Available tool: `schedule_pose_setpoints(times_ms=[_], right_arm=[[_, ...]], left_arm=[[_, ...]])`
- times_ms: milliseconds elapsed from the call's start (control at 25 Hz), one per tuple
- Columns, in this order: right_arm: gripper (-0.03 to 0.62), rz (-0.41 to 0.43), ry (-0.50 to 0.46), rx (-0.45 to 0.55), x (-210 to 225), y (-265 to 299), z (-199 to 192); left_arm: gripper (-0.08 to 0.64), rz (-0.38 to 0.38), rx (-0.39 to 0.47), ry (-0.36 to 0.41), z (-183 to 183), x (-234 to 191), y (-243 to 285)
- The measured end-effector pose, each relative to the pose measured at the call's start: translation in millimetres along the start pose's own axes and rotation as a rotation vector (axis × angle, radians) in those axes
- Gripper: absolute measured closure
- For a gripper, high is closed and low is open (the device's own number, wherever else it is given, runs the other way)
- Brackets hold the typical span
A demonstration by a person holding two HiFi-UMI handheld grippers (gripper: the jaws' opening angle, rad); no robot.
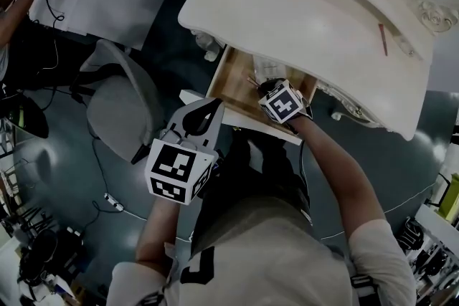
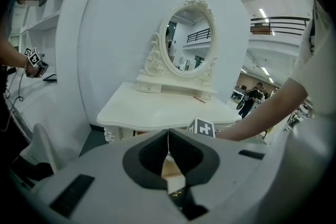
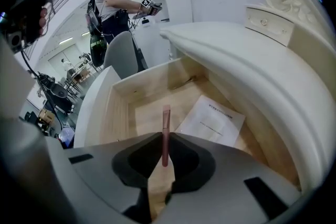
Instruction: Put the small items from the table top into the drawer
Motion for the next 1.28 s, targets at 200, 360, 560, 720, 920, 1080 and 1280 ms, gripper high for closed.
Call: schedule_pose_setpoints(times_ms=[200,360,560,720,920,1080,1280], right_arm=[[0.535,-0.008,-0.006,-0.001,-6.6,4.0,2.2],[0.534,-0.035,-0.025,-0.011,-6.9,7.2,0.7],[0.492,-0.047,-0.041,-0.004,-7.1,7.0,-0.2],[0.46,-0.059,-0.049,0.003,-7.5,1.2,-0.7],[0.46,-0.087,-0.041,0.041,-4.6,-18.5,1.8],[0.46,-0.115,-0.014,0.09,1.7,-38.6,6.1],[0.46,-0.146,0.015,0.136,10.7,-64.5,7.8]], left_arm=[[0.503,0.002,-0.011,0.002,-4.1,0.0,-7.0],[0.503,0.0,-0.018,0.007,-5.5,-0.6,-9.4],[0.503,-0.006,-0.022,0.016,-6.4,0.5,-9.3],[0.503,-0.016,-0.016,0.026,-5.5,1.9,-9.8],[0.503,-0.04,-0.001,0.043,1.6,6.9,-7.8],[0.503,-0.06,0.011,0.063,8.5,11.0,-3.1],[0.503,-0.089,0.028,0.09,17.7,20.1,2.6]])
Point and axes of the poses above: the fingertips, and each gripper's own axes: y forward along the fingers, x to its right, z out of its top, the point moved 5 cm from there along -y, backward along the fingers, and after that the axes turned 15 degrees about -z, right-handed, at the moved point
